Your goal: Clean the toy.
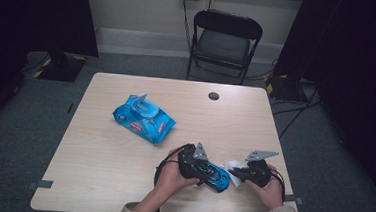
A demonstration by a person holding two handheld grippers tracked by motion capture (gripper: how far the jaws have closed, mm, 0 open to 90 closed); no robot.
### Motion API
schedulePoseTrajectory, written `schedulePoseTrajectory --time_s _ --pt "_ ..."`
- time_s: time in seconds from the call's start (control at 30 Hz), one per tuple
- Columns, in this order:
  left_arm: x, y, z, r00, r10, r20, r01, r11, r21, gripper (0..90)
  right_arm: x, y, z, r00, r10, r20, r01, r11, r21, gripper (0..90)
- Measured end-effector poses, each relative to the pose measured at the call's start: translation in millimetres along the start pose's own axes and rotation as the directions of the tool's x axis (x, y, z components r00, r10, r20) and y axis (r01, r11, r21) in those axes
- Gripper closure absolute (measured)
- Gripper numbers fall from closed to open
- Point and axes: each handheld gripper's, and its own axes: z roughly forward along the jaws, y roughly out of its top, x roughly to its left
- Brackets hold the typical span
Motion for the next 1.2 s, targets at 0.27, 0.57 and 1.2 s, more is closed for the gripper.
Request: schedulePoseTrajectory --time_s 0.27,0.57,1.2 --pt "-0.1 0.5 0.0 1.0 0.0 0.0 0.0 1.0 0.003 21.7 2.3 -5.4 -6.5 0.9999 -0.015 0.006 0.015 0.9998 0.012 84.8" --pt "0.0 0.2 0.2 1.0 -0.001 0.001 0.001 1.0 -0.001 21.6 5.4 -13.4 -20.6 0.9995 -0.027 0.02 0.026 0.9992 0.031 84.6" --pt "4.7 3.4 -30.2 0.9997 -0.011 0.023 0.011 0.9996 -0.026 22.7 17.6 25.0 -37.6 0.9983 -0.054 0.021 0.055 0.9955 -0.077 84.4"
